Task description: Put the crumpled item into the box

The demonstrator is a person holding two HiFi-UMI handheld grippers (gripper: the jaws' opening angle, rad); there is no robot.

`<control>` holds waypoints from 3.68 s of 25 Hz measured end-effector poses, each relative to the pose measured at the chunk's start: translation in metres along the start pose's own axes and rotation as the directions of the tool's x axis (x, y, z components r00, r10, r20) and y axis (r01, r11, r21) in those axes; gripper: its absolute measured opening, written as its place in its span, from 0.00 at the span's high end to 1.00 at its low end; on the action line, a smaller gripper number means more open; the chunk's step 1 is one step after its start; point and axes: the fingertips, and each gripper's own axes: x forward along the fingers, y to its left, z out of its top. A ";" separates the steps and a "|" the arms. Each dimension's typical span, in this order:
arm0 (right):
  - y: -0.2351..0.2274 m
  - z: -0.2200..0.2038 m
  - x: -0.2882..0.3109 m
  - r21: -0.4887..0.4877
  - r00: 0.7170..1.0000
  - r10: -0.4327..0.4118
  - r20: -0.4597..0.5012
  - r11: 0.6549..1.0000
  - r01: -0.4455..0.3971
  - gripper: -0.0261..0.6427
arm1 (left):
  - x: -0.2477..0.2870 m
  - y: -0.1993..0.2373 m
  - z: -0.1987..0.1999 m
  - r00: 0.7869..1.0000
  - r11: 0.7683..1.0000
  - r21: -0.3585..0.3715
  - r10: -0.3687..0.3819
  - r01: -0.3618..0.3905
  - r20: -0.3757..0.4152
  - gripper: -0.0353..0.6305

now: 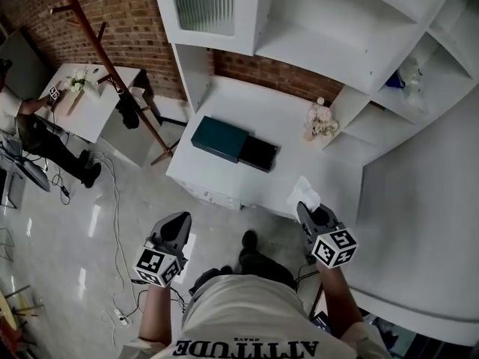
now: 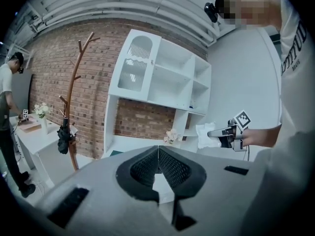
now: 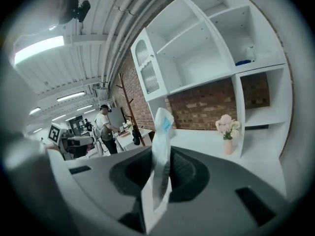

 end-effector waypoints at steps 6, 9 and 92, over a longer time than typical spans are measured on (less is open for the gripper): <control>-0.048 0.012 0.047 -0.004 0.996 0.054 -0.069 0.999 -0.054 0.85 | 0.045 -0.003 0.008 0.998 0.998 -0.027 0.054 -0.055 -0.015 0.91; -0.062 0.012 0.068 -0.001 0.991 0.089 -0.097 0.996 -0.090 0.85 | 0.062 -0.004 0.008 0.996 0.995 -0.055 0.084 -0.085 -0.012 0.91; -0.141 -0.132 0.331 0.189 0.804 -0.182 -0.566 0.921 0.342 0.63 | 0.174 0.175 -0.045 0.930 0.943 -0.195 -0.306 0.268 -0.202 0.91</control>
